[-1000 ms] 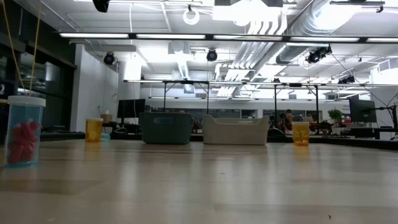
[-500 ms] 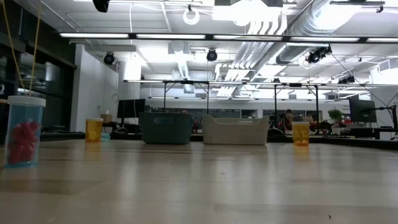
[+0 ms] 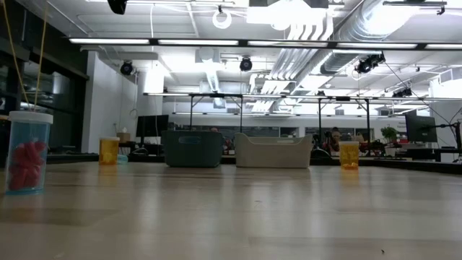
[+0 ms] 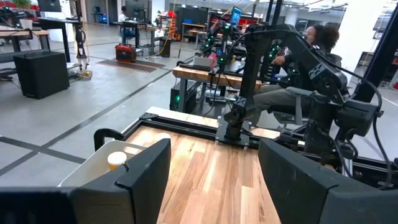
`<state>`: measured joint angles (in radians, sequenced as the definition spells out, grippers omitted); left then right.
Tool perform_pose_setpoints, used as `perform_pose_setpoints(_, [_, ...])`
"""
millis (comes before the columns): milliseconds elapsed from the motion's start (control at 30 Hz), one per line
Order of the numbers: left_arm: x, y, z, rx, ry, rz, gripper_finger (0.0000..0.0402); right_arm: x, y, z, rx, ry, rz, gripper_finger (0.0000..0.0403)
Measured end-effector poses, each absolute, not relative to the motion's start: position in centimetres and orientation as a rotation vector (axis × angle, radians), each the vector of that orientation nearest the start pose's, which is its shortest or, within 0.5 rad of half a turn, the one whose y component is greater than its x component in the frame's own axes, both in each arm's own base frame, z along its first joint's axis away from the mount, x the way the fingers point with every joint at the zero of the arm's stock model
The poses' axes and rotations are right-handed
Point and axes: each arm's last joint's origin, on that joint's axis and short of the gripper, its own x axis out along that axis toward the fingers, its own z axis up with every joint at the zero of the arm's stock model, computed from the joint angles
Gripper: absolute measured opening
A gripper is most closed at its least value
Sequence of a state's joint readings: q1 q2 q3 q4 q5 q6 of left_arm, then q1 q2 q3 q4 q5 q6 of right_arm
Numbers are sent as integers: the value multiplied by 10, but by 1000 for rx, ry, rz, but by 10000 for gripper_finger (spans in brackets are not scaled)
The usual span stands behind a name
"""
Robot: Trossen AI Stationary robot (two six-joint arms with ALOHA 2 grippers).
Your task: Pick and place medicine bottles into bin by pill shape (circle, oval)
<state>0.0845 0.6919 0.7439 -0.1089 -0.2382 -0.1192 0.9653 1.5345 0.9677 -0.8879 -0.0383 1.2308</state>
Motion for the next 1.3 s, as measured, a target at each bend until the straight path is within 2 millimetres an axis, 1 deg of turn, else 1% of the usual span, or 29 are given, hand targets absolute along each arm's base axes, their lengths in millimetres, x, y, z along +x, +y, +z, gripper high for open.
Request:
perform_pose_setpoints(200, [153,20,339,-114,38,326,232,148,215,190,295,1519,-106,306])
perform_pose_setpoints(300, [153,20,339,-114,39,326,232,149,216,190,292,1511,-85,292])
perform_pose_setpoints(400, [153,20,339,-114,39,326,232,149,216,190,288,1512,-82,263])
perform_pose_setpoints(600, [153,20,339,-113,39,331,232,150,216,190,294,1511,-85,188])
perform_pose_setpoints(667, [153,20,339,-113,39,334,232,149,216,191,296,1514,-80,171])
perform_pose_setpoints(733, [153,20,339,-113,39,334,232,147,213,194,285,1529,-90,166])
perform_pose_setpoints(833, [153,20,339,-113,39,335,232,140,202,210,289,1522,-132,171])
perform_pose_setpoints(900, [153,20,339,-113,38,337,232,137,190,225,314,1453,-201,181])
perform_pose_setpoints(1033, [154,21,338,-112,42,349,232,136,159,255,405,1183,-329,186])
perform_pose_setpoints(1167, [158,21,336,-122,57,362,232,146,129,274,404,931,-422,184])
perform_pose_setpoints(1300, [165,22,332,-125,84,363,232,167,105,287,328,753,-455,186])
